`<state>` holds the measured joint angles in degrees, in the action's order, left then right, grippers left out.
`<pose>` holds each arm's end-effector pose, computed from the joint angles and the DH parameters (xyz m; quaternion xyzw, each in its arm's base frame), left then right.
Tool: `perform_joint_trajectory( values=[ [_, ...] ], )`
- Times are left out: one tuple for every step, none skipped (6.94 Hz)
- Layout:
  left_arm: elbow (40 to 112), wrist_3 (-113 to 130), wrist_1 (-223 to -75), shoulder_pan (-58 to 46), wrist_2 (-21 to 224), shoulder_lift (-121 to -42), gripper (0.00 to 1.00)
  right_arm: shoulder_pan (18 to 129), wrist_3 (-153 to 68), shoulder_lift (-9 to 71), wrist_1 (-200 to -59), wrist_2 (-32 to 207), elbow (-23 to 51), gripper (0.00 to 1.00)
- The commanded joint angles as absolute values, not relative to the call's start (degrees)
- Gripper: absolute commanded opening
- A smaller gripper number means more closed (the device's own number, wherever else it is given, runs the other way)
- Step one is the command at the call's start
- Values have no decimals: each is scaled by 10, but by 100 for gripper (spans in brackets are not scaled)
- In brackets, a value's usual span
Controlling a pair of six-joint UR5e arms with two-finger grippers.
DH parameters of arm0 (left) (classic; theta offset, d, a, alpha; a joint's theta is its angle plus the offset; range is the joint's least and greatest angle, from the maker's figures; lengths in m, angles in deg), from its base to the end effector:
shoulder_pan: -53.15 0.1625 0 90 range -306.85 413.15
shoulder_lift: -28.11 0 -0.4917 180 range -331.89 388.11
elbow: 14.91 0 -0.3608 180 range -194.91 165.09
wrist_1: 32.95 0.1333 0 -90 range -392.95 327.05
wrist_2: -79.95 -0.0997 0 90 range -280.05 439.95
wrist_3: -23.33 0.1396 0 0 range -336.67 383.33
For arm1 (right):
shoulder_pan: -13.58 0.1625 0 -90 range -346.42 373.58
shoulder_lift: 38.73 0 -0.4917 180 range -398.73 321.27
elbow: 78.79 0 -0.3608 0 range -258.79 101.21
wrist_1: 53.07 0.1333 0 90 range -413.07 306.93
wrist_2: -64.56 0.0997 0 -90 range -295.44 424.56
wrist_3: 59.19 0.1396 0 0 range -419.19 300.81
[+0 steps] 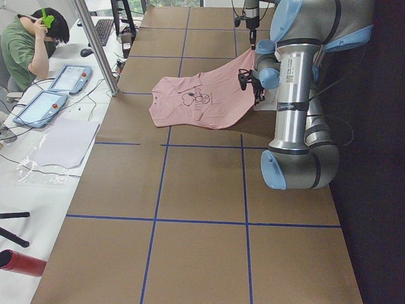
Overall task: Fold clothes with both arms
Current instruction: 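Lift the hem with both grippers and fold it toward the collar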
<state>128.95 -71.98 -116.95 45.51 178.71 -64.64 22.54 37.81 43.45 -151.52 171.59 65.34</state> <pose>0.3737 -0.1632 0.3629 -0.0604 0.4275 -0.0692 0.8993 -0.3839 -0.1541 0.3305 -0.1246 -0.4473 0.0566 0.8838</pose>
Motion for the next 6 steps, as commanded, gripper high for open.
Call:
perform_joint_trajectory(
  values=[
    [1298, -713, -1164, 441, 1800, -657, 0, 246, 360, 428, -1533, 1717, 649, 0],
    [1290, -654, -1164, 398, 1801, -672, 0, 300, 276, 396, -1534, 1720, 618, 0],
    [1269, -598, -1164, 332, 1821, -687, 0, 358, 214, 354, -1533, 1737, 564, 0],
    [1217, -555, -1164, 262, 1859, -731, 0, 415, 176, 301, -1527, 1754, 500, 0],
    [1158, -527, -1165, 219, 1860, -769, 0, 468, 93, 264, -1525, 1752, 440, 0],
    [1106, -498, -1170, 192, 1861, -796, 0, 501, 12, 246, -1525, 1750, 393, 0]
  ],
)
